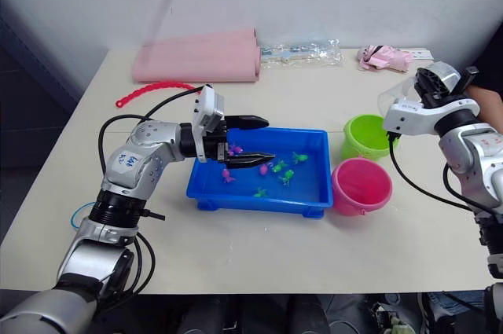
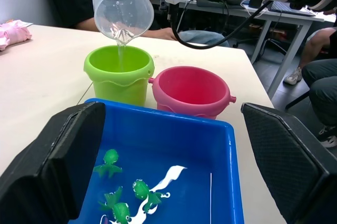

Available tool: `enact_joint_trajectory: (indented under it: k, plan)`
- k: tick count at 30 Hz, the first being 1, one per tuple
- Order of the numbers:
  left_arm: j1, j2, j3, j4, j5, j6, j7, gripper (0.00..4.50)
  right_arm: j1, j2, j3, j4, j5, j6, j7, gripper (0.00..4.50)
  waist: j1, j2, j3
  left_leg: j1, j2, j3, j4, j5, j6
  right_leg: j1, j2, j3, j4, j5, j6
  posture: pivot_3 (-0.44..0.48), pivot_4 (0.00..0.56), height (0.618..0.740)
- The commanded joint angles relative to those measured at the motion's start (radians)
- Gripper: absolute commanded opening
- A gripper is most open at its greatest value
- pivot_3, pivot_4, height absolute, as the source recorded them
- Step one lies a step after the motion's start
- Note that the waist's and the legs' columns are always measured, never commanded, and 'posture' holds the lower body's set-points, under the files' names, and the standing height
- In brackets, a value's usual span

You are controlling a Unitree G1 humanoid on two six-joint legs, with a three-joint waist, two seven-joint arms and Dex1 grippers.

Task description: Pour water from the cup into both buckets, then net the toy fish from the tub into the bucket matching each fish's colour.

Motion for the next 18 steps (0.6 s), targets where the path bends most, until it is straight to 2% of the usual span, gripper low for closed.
enact_joint_trajectory:
  k: [1, 4, 8, 15, 18]
  plan:
    - [-0.019, 0.002, 0.016, -0.024, -0.015, 0.003, -0.010, 4.50, 0.010, 0.046, -0.116, 0.006, 0.154, 0.060, 0.050, 0.07, -0.002, 0.000, 0.000, 0.000, 0.000, 0.000, 0.000, 0.000, 0.000, 0.000, 0.000, 0.000, 0.000, 0.000, 0.000, 0.000, 0.150, 0.738]
    - [-0.015, 0.002, 0.014, -0.043, -0.032, 0.022, -0.028, 4.50, 0.038, 0.151, -0.252, -0.034, 0.349, 0.191, 0.119, 0.07, -0.002, 0.000, 0.000, 0.000, 0.000, -0.001, 0.001, 0.000, 0.000, 0.002, 0.001, -0.001, 0.000, 0.000, 0.000, 0.000, 0.150, 0.738]
    - [-0.005, 0.002, 0.015, -0.084, -0.054, 0.048, -0.039, 4.50, 0.086, 0.235, -0.378, -0.146, 0.503, 0.327, 0.176, 0.07, -0.002, 0.000, 0.000, 0.000, 0.000, -0.001, 0.001, 0.000, 0.000, 0.002, 0.000, -0.001, 0.001, 0.000, 0.000, 0.000, 0.150, 0.738]
    - [0.005, 0.016, 0.038, -0.215, -0.182, 0.199, -0.060, 4.50, 0.163, 0.428, -0.698, -0.408, 0.825, 0.690, 0.158, 0.07, -0.001, 0.000, 0.000, 0.000, 0.000, -0.002, 0.001, 0.000, 0.000, 0.002, 0.000, 0.000, 0.002, 0.000, 0.000, 0.000, 0.150, 0.738]
    - [0.025, 0.046, 0.042, -0.253, -0.214, 0.245, -0.075, 4.50, 0.232, 0.519, -0.874, -0.501, 0.958, 0.826, 0.121, 0.07, 0.000, 0.000, 0.000, 0.000, 0.000, -0.002, 0.001, 0.000, 0.000, 0.002, 0.000, 0.000, 0.002, 0.000, 0.000, 0.000, 0.150, 0.738]
